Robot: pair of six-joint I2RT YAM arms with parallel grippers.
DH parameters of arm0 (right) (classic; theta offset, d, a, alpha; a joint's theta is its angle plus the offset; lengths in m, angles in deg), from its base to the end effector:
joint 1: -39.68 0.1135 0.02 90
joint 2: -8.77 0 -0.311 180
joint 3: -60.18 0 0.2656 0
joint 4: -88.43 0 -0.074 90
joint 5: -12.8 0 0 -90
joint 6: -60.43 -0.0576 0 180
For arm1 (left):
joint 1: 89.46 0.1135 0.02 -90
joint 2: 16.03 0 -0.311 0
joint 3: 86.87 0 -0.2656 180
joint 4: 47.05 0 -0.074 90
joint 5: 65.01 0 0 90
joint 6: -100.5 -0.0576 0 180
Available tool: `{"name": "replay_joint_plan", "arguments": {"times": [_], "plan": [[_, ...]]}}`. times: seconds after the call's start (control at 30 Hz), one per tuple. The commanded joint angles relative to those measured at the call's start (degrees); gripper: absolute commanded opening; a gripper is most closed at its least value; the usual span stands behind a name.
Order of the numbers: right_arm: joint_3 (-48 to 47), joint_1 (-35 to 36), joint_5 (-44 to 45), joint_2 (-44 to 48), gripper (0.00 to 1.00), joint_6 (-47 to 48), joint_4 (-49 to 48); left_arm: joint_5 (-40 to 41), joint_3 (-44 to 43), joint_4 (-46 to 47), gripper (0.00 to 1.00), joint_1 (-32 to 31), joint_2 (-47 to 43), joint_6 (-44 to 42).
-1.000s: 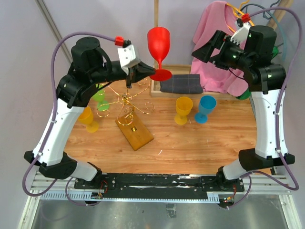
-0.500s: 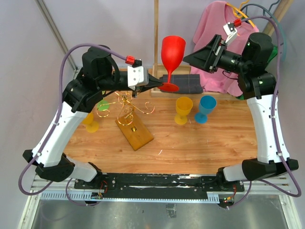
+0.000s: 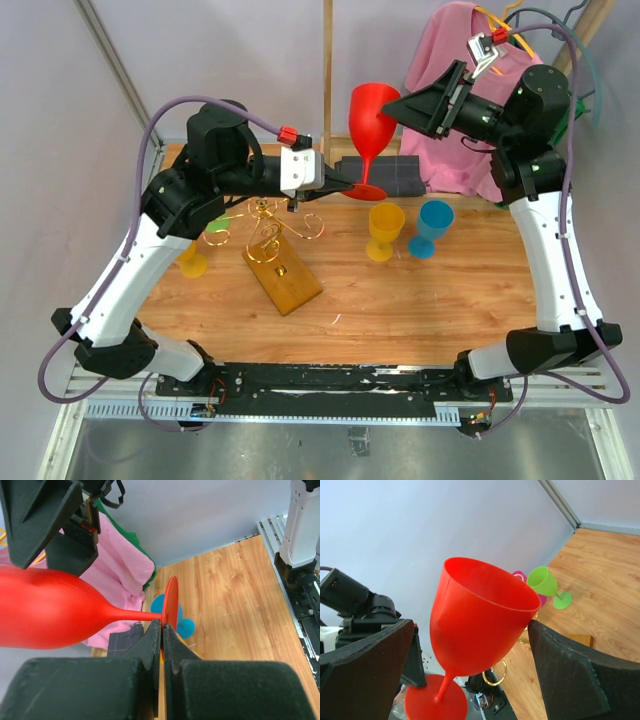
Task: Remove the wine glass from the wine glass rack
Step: Place the wine glass at the center of the board.
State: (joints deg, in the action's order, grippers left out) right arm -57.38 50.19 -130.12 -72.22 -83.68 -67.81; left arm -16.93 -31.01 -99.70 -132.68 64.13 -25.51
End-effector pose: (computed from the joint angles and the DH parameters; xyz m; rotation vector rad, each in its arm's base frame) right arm 0.2774 0.0982 0.6030 -0.2876 1.6071 1.5105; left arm 0.1730 -0.2153 0.5867 1.4692 0.9241 -0.7194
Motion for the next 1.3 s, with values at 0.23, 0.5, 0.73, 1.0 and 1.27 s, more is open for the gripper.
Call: {"name": "replay_joint_plan", "arguments": {"times": [0.23,0.5,0.73,1.0,1.27], "plan": [[3.8,5.5,0.6,-0.8,0.99,-2.5,-6.2,1.1,0.8,1.3,0.0,-2.2,-0.7,-1.6],[6.7,7.1,1.2,-0.4,0.99,-6.3,-11.8,1.7,3.0,1.3,0.0,-3.4,-1.6,-2.6],[8.4,7.0,2.2,1.2,0.77,-6.9,-12.4,3.3,4.0,1.3,0.0,-4.0,-2.3,-3.2],[9.7,6.6,4.4,3.3,0.65,-7.8,-13.3,7.0,3.8,1.3,0.42,-4.2,-2.9,-2.2],[9.0,-0.5,7.2,7.7,0.65,-4.5,-7.5,13.6,5.5,1.4,0.99,-4.2,-5.2,0.1]]}}
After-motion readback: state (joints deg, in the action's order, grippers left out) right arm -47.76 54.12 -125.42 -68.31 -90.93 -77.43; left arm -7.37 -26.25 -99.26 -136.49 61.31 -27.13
